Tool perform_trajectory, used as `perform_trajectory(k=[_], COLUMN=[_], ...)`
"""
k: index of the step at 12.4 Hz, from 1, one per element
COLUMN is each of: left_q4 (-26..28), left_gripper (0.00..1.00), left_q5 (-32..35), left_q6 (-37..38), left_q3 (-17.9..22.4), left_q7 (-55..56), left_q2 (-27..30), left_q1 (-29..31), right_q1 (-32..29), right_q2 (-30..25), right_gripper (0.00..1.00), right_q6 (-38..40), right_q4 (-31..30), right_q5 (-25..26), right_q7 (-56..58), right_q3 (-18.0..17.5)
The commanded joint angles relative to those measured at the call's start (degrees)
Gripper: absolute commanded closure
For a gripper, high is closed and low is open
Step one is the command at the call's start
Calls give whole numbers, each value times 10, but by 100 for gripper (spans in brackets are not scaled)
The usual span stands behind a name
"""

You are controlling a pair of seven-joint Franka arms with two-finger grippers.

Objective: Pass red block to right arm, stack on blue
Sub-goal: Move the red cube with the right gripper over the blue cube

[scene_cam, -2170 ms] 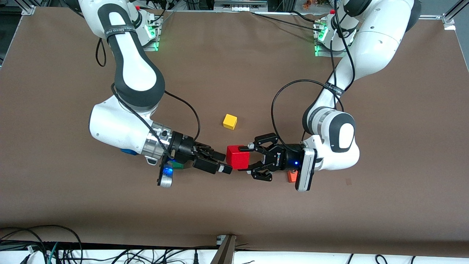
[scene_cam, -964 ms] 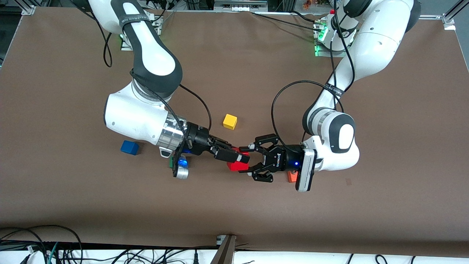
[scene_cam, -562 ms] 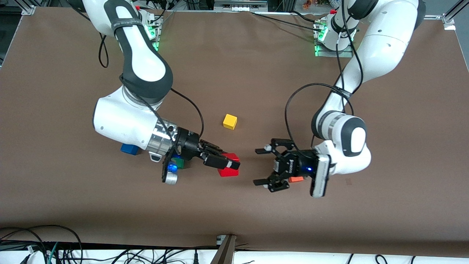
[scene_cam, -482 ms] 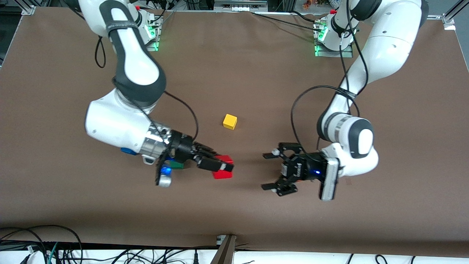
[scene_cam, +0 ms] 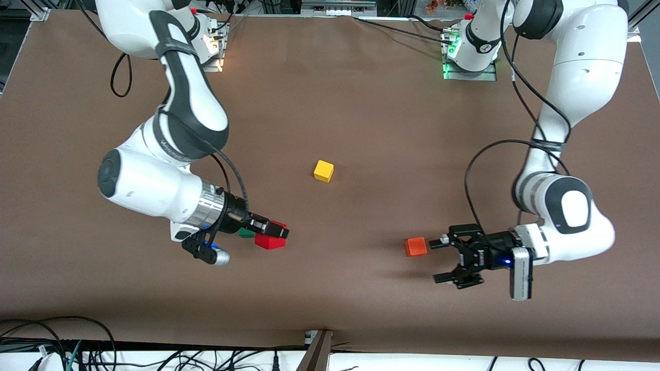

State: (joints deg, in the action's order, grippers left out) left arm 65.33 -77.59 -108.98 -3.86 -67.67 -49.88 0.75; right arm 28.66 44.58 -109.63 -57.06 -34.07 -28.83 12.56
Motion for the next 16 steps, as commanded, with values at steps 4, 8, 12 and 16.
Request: perform_trajectory(k=[4, 8, 12, 16], left_q4=[-24, -51, -47, -51], left_gripper=[0, 0, 0, 0], left_q5=[281, 515, 688, 753], left_q6=[-6, -8, 3, 46], left_q3=[112, 125, 125, 128], left_q7=[125, 222, 308, 337], left_q2=[45, 94, 142, 164], left_q1=[-12, -13, -27, -36], right_q1=[6, 5, 6, 6], right_q2=[-68, -157, -248, -282], right_gripper=[100, 100, 100, 100], right_q6=[60, -45, -223, -296], right_q4=[-176, -381, -579, -655], right_q5=[272, 319, 320, 320], right_q7=[42, 89, 105, 108], right_q3=[3, 54, 75, 91])
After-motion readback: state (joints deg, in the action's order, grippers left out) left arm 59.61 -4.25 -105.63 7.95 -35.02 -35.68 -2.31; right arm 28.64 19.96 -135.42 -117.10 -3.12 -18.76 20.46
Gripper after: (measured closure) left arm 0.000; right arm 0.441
